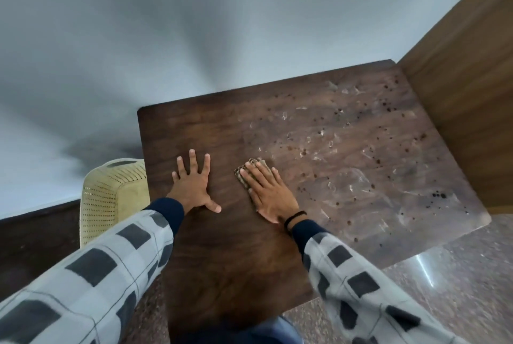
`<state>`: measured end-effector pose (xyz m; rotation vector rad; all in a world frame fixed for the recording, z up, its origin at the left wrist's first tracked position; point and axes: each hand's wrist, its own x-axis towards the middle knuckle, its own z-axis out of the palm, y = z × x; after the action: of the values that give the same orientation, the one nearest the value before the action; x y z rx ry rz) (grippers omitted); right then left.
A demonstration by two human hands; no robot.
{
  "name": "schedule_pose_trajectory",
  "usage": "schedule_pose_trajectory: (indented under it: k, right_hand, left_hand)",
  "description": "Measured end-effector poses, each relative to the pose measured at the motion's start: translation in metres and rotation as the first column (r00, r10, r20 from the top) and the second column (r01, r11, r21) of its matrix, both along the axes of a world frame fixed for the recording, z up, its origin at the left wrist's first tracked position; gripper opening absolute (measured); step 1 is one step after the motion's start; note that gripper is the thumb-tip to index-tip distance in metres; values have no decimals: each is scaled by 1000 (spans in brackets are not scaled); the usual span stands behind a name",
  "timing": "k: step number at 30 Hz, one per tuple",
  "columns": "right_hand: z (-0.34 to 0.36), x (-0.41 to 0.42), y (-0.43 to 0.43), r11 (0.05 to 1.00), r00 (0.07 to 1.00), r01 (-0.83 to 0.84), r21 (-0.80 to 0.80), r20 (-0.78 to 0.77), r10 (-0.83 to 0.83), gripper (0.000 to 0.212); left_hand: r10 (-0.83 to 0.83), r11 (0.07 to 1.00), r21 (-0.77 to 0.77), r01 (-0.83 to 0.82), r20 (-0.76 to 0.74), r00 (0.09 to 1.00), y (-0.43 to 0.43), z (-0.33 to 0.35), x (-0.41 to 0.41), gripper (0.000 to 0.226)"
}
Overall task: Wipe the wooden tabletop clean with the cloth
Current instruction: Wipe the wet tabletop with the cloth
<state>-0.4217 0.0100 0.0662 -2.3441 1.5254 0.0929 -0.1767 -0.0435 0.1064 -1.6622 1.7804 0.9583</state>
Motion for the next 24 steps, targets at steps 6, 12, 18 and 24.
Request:
schedule_pose_trajectory:
  k: [6, 12, 18, 24]
  right_hand:
    - [-11, -9, 16, 971, 972, -236, -37, 7, 236, 59]
    - [-1, 2, -12, 1000, 999, -29, 0, 42, 29, 62]
    - [-5, -12, -7, 977, 976, -215, -10, -34, 214, 68]
    - [6, 4, -27, 991, 992, 121, 51, 23, -123, 64]
  left_hand:
    - [-1, 1000, -14, 1, 9, 1000, -3, 0, -1, 160]
    - [1, 1000, -28, -1, 5, 1000, -3, 1, -1, 158]
    - [2, 999, -36, -2, -1, 1000, -3, -2, 0, 158]
    - [11, 999, -30, -12, -7, 1000, -2, 0, 0, 158]
